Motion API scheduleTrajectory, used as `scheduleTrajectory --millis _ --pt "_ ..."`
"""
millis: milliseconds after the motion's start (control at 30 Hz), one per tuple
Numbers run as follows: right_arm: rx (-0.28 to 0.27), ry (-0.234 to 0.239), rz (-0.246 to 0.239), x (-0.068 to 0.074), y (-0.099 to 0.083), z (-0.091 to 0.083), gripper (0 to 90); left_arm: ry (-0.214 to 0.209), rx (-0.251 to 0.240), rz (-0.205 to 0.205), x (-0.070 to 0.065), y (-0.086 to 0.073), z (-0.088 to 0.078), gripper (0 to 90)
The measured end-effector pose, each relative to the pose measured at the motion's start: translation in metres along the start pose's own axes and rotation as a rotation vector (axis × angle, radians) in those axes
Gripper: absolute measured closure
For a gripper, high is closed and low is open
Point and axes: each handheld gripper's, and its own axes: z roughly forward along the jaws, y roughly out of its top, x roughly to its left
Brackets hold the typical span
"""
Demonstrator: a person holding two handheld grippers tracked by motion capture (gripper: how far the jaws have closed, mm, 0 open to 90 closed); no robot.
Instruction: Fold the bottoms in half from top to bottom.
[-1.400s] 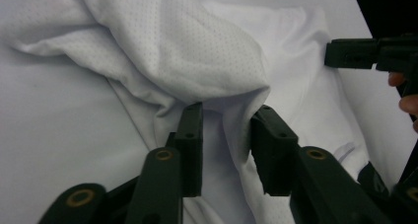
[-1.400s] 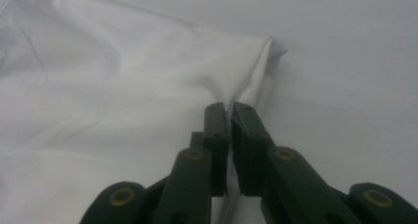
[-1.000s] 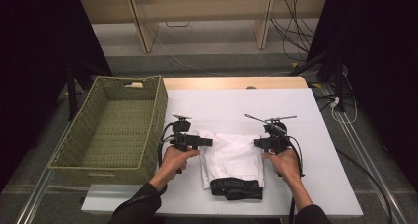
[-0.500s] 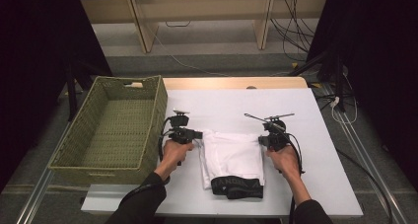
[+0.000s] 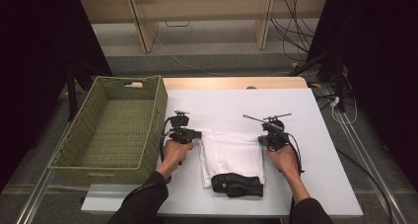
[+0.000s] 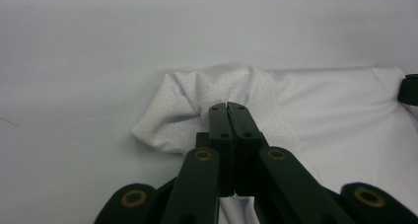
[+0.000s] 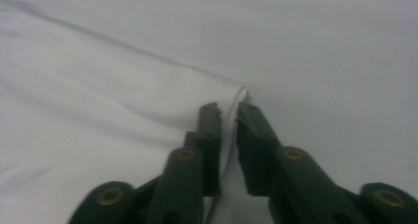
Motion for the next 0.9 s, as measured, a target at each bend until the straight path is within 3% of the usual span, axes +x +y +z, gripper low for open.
scheduleTrajectory --millis 133,267,467,600,900 --pt "-0.026 0.028 0.017 -0.001 -0.001 -0.010 55.5 0.011 -0.005 0.015 -0.001 0.005 -0.010 75.4" --pt "-0.027 0.051 -0.019 0.006 -0.005 -0.023 44.9 0.036 -0.009 0.021 -0.001 0.011 -0.017 62.5" --pt "-0.045 0.090 -0.058 0.019 -0.021 -0.050 37.3 0.066 0.019 0.019 -0.002 0.020 -0.020 43.8" --pt "-0.051 0.106 -0.073 0.024 -0.038 -0.064 33.7 0.062 0.058 0.024 -0.002 0.023 -0.017 34.6" --pt "-0.022 0.143 -0.062 0.026 -0.074 -0.078 29.6 0.034 0.113 0.039 0.001 0.025 -0.006 25.7"
